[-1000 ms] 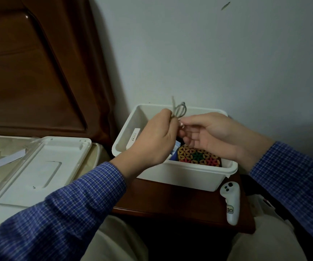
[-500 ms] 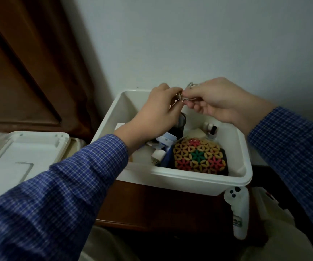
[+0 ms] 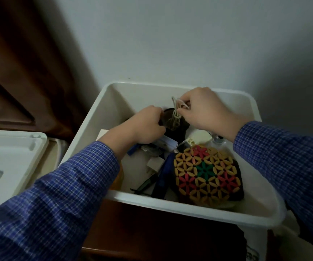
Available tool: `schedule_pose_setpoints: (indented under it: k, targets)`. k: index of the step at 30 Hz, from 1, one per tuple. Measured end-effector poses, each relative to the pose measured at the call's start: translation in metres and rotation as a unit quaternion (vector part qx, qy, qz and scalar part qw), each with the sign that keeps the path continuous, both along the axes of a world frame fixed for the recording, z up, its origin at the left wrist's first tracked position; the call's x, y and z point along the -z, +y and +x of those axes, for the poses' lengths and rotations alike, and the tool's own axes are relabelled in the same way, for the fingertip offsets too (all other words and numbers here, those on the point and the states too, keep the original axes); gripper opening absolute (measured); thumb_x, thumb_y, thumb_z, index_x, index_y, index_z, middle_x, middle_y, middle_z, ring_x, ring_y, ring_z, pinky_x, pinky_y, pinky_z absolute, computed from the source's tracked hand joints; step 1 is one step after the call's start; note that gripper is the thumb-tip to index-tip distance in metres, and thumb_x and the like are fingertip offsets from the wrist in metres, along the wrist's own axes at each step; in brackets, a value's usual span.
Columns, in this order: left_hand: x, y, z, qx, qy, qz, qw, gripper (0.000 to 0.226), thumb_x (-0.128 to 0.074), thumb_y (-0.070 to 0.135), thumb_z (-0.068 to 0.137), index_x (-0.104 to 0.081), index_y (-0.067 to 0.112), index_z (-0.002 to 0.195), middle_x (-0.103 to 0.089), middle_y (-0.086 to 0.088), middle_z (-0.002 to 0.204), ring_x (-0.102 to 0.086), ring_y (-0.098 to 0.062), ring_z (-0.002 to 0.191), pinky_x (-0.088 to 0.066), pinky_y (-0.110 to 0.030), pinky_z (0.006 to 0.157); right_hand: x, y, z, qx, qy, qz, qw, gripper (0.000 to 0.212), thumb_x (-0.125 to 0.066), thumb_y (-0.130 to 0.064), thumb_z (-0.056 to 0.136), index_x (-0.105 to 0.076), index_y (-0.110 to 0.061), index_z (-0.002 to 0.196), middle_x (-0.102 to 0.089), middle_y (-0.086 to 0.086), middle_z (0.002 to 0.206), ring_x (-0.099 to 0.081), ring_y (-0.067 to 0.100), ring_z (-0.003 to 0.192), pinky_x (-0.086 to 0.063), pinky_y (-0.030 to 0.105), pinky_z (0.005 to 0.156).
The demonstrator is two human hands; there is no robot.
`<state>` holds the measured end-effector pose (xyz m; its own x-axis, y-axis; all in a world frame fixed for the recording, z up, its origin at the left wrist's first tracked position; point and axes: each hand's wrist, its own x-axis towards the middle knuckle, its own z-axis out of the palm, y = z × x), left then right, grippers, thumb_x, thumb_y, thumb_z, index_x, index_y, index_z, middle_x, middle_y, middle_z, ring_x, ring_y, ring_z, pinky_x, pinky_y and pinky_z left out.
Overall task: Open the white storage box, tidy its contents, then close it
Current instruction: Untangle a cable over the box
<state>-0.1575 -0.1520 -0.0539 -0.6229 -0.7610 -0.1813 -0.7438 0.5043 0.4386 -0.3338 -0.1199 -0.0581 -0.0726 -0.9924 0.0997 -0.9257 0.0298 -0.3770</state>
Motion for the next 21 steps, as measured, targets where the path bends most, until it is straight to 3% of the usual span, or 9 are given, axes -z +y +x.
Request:
schedule_pose_setpoints:
  k: [3, 6, 10, 14, 17, 21]
  targets:
    - [0.006, -0.003, 0.004, 0.010, -0.016, -0.008, 1.000, 0.028, -0.058, 0.010, 0.087, -0.066, -0.007, 0.108, -0.061, -0.024, 0.110, -0.063, -0.036, 0.094, -0.054, -0.050, 0.081, 0.016, -0.006, 0.004, -0.001, 0.035, 0.021, 0.999, 0.005, -0.072, -0.028, 0.088, -0.072, -0.024, 0.085, -0.066, -0.007, 0.076, -0.055, 0.006, 0.062, -0.033, 0.019, 0.049]
    - [0.009, -0.004, 0.006, 0.031, -0.026, -0.014, 0.999, 0.028, -0.057, 0.011, 0.089, -0.068, -0.008, 0.106, -0.057, -0.020, 0.114, -0.062, -0.033, 0.097, -0.053, -0.049, 0.083, 0.028, -0.010, 0.007, 0.002, 0.064, 0.058, 0.996, 0.010, -0.073, -0.027, 0.084, -0.065, -0.024, 0.090, -0.065, -0.006, 0.080, -0.056, 0.011, 0.065, -0.033, 0.023, 0.048]
    - [0.007, -0.006, 0.007, 0.032, -0.034, -0.008, 0.999, 0.027, -0.055, 0.011, 0.090, -0.068, -0.008, 0.105, -0.053, -0.018, 0.121, -0.060, -0.034, 0.103, -0.050, -0.049, 0.088, 0.033, -0.015, 0.011, -0.029, 0.098, 0.088, 0.991, 0.036, -0.075, -0.028, 0.083, -0.050, -0.015, 0.106, -0.058, 0.001, 0.085, -0.055, 0.020, 0.069, -0.034, 0.030, 0.049]
    - [0.008, -0.004, 0.008, 0.026, -0.028, -0.003, 0.999, 0.029, -0.055, 0.013, 0.091, -0.068, -0.008, 0.107, -0.053, -0.016, 0.120, -0.060, -0.033, 0.101, -0.051, -0.049, 0.088, 0.032, -0.016, 0.013, -0.060, 0.136, 0.090, 0.985, 0.036, -0.075, -0.035, 0.084, -0.045, -0.019, 0.098, -0.052, -0.003, 0.076, -0.049, 0.016, 0.062, -0.028, 0.029, 0.048]
    - [0.008, -0.004, 0.008, 0.024, -0.018, -0.002, 1.000, 0.029, -0.055, 0.012, 0.090, -0.068, -0.007, 0.109, -0.052, -0.013, 0.118, -0.060, -0.031, 0.100, -0.051, -0.046, 0.087, 0.028, -0.015, 0.012, -0.078, 0.147, 0.098, 0.981, 0.028, -0.074, -0.041, 0.083, -0.052, -0.025, 0.091, -0.062, -0.001, 0.084, -0.056, 0.019, 0.070, -0.037, 0.029, 0.054]
    - [0.007, -0.005, 0.008, 0.020, -0.013, 0.008, 1.000, 0.027, -0.055, 0.011, 0.089, -0.069, -0.005, 0.105, -0.055, -0.016, 0.113, -0.061, -0.032, 0.095, -0.053, -0.046, 0.083, 0.014, -0.013, 0.010, -0.069, 0.051, 0.146, 0.985, 0.038, -0.073, -0.055, 0.080, -0.070, -0.022, 0.098, -0.071, -0.004, 0.089, -0.068, 0.016, 0.081, -0.059, 0.037, 0.075]
